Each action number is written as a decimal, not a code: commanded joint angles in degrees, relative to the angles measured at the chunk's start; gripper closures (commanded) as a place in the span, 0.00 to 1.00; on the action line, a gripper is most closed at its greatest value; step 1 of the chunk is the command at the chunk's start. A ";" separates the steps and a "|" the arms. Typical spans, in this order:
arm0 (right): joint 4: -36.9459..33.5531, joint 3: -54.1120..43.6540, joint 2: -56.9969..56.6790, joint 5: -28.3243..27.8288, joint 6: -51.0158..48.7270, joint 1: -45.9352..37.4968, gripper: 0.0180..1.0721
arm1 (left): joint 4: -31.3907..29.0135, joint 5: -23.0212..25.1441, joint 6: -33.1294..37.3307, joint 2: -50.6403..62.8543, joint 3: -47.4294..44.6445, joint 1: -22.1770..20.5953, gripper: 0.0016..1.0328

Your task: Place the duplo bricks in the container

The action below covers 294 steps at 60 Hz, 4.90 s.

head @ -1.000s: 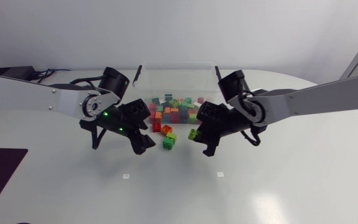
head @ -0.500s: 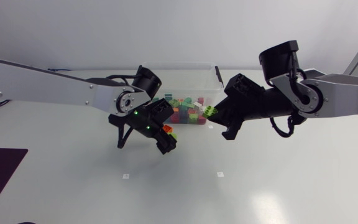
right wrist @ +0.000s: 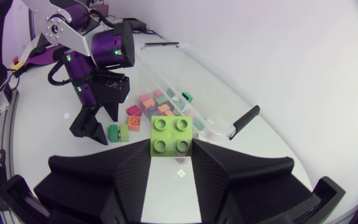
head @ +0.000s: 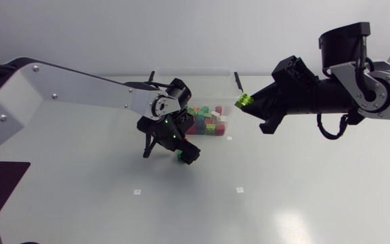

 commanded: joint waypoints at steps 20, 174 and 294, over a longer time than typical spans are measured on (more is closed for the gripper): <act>-1.23 4.65 -1.27 -1.43 2.56 -1.99 0.79 | -1.22 -1.24 -6.13 4.54 3.54 -1.15 0.56; 6.68 -2.56 11.47 11.23 7.13 14.36 0.14 | 10.38 6.32 3.98 -0.03 23.23 14.49 0.57; -6.77 26.09 45.40 18.44 4.49 24.38 0.78 | 11.96 15.64 25.87 -35.62 -31.44 22.58 0.12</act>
